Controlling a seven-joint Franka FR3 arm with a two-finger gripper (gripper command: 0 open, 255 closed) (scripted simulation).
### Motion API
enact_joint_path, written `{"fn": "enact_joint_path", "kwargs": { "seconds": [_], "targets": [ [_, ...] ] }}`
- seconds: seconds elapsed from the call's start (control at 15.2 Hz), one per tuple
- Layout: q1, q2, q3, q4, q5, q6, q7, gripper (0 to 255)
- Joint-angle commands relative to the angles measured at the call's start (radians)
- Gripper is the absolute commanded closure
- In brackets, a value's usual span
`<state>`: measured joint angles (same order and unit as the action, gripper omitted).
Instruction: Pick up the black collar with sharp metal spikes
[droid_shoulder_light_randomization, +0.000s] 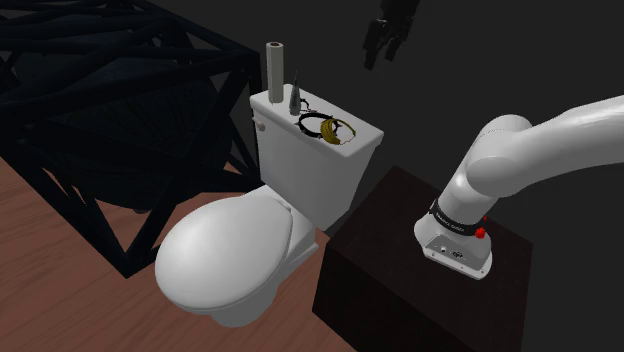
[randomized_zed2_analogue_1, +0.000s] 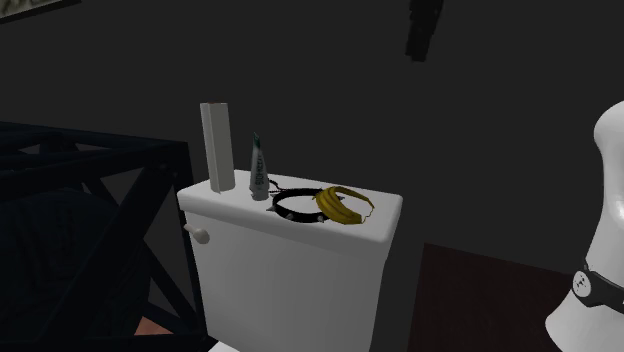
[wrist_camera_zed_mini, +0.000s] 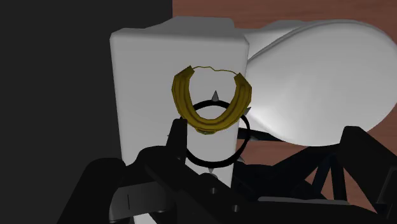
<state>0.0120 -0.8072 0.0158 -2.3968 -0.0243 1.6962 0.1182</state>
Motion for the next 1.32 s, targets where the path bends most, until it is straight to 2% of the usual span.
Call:
{"fn": "enact_joint_path", "kwargs": {
  "seconds": [0.0, 0.66, 1.25],
  "targets": [
    [0.000, 0.000, 0.000, 0.000, 0.000, 0.000, 0.000, 0],
    [-0.032, 0.246, -0.084, -0.088, -0.043, 0.341, -0.080, 0],
    [-0.046, 0.564, -0.157, -0.042, -0.040, 0.618, -0.161, 0]
  ]
}}
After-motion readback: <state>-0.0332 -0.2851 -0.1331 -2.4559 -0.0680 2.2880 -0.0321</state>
